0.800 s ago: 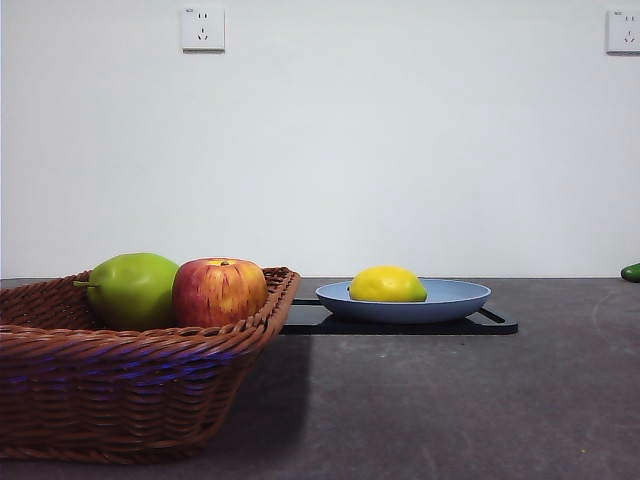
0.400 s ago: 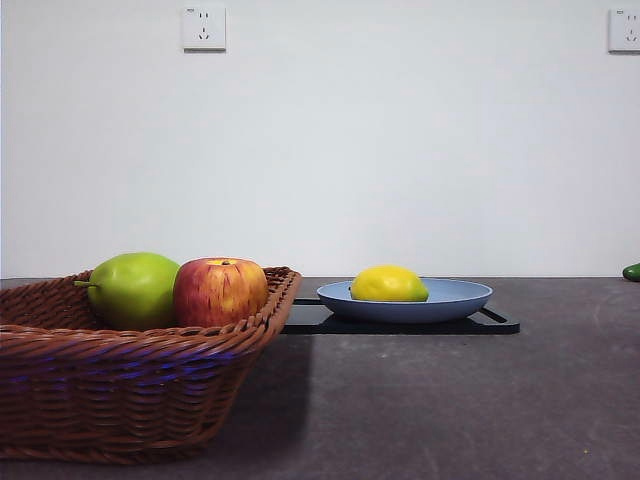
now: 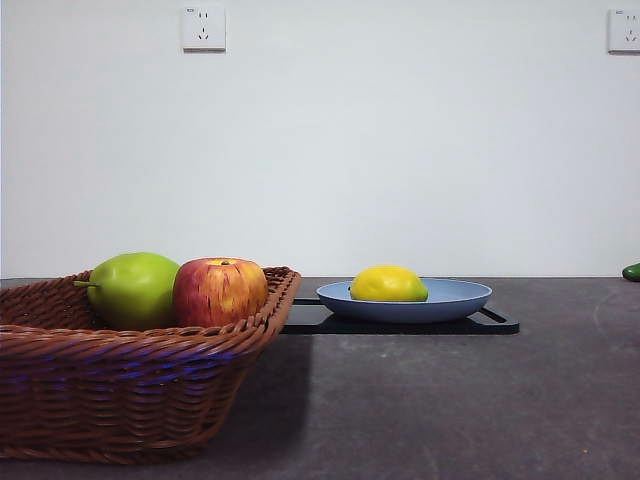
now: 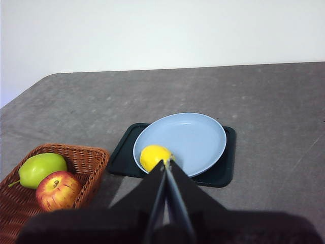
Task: Take the lemon from the basket,put the lemon in the plate,hand out the plate
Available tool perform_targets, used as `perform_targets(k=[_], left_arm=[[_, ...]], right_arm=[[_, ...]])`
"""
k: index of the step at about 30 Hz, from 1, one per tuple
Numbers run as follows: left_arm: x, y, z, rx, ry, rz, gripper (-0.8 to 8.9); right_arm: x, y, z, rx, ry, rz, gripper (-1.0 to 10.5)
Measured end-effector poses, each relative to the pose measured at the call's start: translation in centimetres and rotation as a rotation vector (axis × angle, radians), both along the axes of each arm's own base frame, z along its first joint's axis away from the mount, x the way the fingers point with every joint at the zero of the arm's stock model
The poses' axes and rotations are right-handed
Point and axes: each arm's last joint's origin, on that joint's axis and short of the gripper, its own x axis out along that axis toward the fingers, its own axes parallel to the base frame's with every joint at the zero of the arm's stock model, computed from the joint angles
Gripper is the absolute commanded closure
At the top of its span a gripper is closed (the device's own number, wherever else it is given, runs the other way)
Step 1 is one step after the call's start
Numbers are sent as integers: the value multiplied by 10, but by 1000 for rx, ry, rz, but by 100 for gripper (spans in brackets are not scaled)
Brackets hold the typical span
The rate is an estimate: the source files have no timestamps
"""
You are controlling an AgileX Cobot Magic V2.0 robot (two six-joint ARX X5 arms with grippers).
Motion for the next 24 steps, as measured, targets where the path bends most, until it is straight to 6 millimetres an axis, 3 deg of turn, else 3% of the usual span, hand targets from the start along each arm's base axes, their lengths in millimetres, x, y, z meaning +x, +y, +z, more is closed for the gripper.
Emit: perform_targets(k=[4, 12, 17, 24], left_arm=[[-3, 3, 1, 14, -20, 13, 805], [-27, 37, -11, 43, -135, 250, 805], [-12, 48, -51, 39, -119, 439, 805], [5, 56, -101, 41, -57, 495, 805]], right_arm=[[0, 0, 0, 0, 0, 0, 943], [0, 0, 0, 1, 0, -1, 943], [0, 0, 0, 2, 1, -1, 943], [0, 0, 0, 2, 1, -1, 943]])
